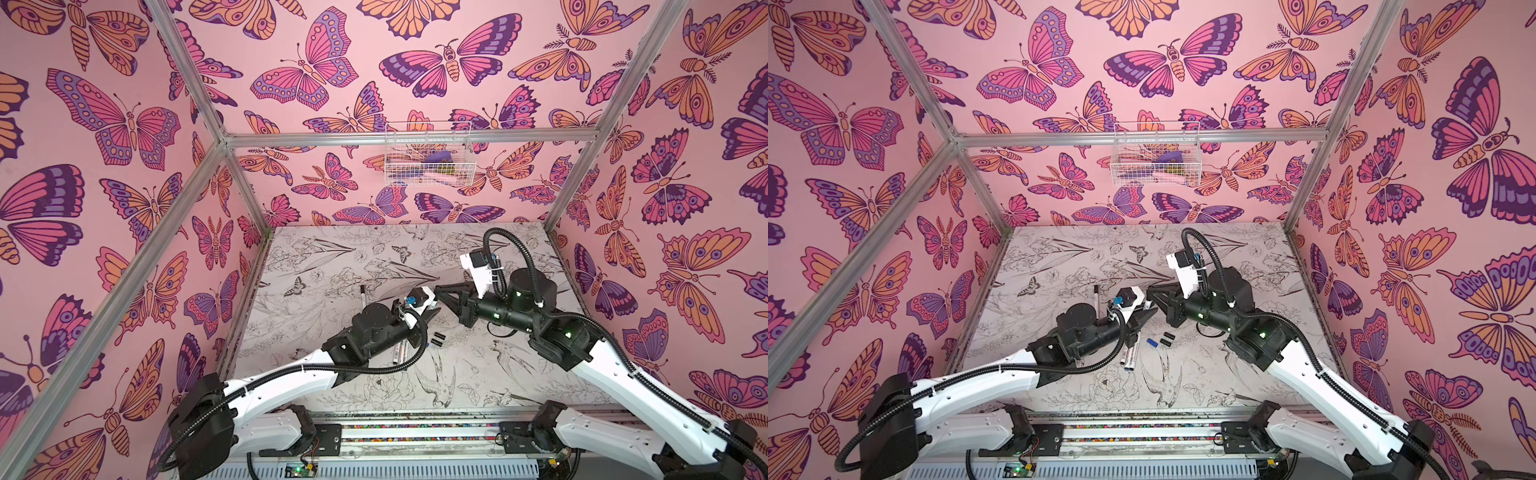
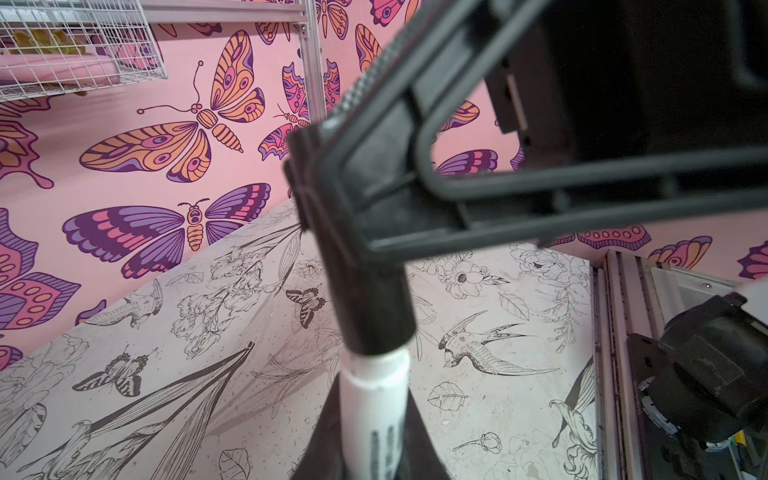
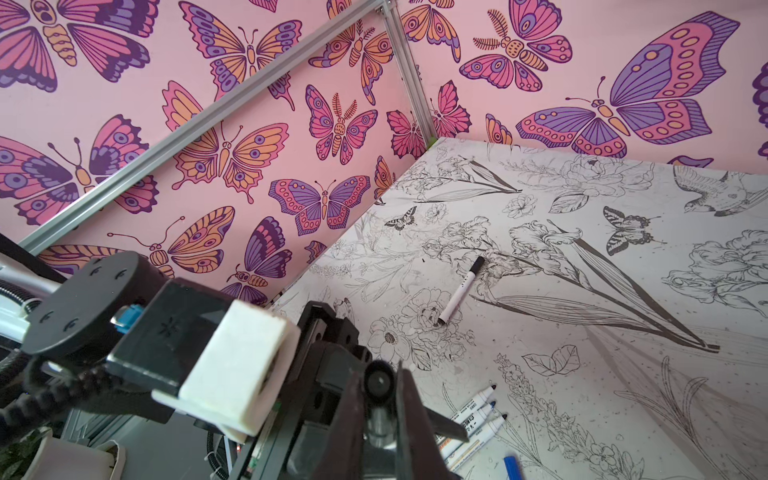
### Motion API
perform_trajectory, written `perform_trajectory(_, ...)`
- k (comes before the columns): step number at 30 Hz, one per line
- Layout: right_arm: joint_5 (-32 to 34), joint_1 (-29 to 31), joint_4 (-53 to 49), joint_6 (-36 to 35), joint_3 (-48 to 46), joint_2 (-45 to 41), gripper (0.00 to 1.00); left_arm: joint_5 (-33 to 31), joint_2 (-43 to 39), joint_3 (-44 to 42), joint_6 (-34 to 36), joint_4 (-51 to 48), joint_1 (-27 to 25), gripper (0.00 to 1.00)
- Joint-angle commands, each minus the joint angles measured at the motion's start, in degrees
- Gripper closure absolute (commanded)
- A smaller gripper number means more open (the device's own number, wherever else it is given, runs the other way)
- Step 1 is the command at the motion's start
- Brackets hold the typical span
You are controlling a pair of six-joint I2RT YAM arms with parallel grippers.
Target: Insert the pens into the pen caps
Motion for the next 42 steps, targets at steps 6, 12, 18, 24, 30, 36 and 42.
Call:
perform_trajectory(6,-5.41,3.69,-9.75,0.54,0.03,-0.52,0.63,-2.84,-0.27,0.07,1.32,10.19,-0.48,1.00)
perform_trajectory(12,-0.48,3.70,-9.87,0.00,0.52,-2.90,0.51,-3.00,0.06,-1.42,0.20,11.21,-0.77,1.00)
perform_trajectory(18,3.89,3.73,-10.77,0.19,1.00,-4.03,0.48,-2.93,-0.10,-2.27,-0.11,12.21,-0.78,1.00)
perform_trajectory(24,7.69,3.64,-8.66,-0.73,2.03,-5.43,0.50,-2.99,-0.09,-3.03,-1.17,12.21,-1.00,1.00)
perform_trajectory(30,5.02,3.57,-8.29,-2.16,6.47,-2.80,0.53,-3.22,0.08,-4.03,-2.51,12.21,-1.63,1.00)
perform_trajectory(36,2.36,3.59,-6.91,-1.92,9.30,1.57,0.58,-3.80,0.26,-4.65,-2.94,12.21,-2.33,1.00)
perform_trajectory(42,3.95,3.63,-6.92,-2.07,10.08,3.67,0.67,-4.15,-0.26,-4.76,-2.57,12.21,-2.67,1.00)
